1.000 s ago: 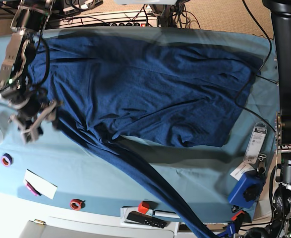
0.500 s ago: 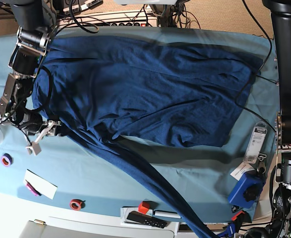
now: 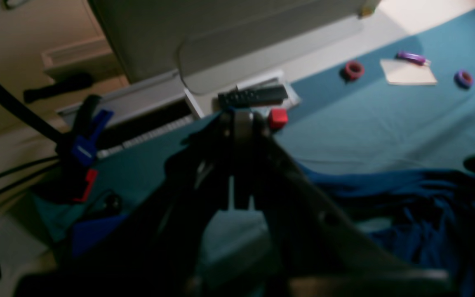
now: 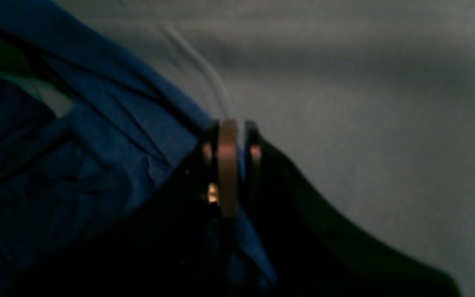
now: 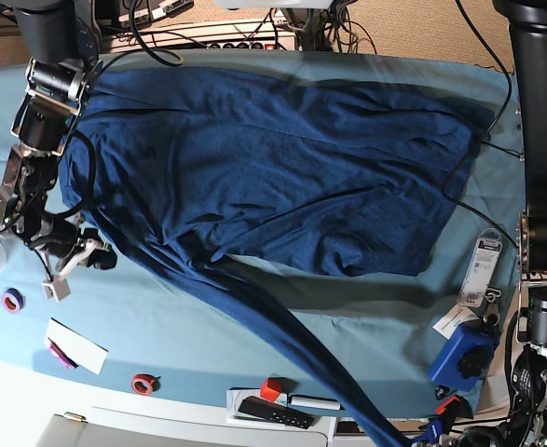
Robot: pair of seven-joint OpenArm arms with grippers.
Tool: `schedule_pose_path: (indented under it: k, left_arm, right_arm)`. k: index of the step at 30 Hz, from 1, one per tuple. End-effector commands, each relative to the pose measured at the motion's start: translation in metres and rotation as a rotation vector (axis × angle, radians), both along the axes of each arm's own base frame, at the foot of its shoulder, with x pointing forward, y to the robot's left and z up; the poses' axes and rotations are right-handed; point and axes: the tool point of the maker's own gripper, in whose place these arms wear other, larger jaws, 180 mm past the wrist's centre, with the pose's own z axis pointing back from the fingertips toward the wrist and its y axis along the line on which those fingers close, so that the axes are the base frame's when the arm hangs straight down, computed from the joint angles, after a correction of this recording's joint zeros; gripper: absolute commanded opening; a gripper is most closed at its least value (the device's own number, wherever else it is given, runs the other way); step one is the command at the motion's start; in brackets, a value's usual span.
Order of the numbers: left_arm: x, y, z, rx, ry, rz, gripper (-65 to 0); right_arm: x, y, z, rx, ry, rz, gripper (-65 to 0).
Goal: Layout the t-shirt on the table in an organized manner, then fold the t-shirt properly
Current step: 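Slide the right gripper along the t-shirt side edge toward the hem, then bring the left gripper back onto the mat and grasp the t-shirt side edge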
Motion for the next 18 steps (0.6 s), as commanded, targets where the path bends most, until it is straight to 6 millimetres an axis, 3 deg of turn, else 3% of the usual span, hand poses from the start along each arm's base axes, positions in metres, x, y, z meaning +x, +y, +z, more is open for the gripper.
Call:
schedule_pose_path:
  k: [1, 7, 13, 18]
  left_arm:
    - [0.003, -0.001, 0.039, -0.028, -0.074, -0.012, -65.0]
    - [-0.020, 0.003, 0.040, -0.112, 0.009, -0.113, -65.0]
    - [-0.046, 0.038, 0.045, -0.207, 0.092, -0.140, -65.0]
    - [-0.068, 0.065, 0.051, -0.251, 0.137, -0.161, -65.0]
  right_arm:
    - [0.015, -0.006, 0.026, 0.002, -0.079, -0.009, -62.9]
    - [0.015, -0.007, 0.027, 0.001, -0.082, -0.010, -65.0]
    - [0.020, -0.009, 0.037, -0.004, -0.127, -0.019, -65.0]
    - [0.026, -0.005, 0.066, -0.061, -0.201, 0.014, -65.0]
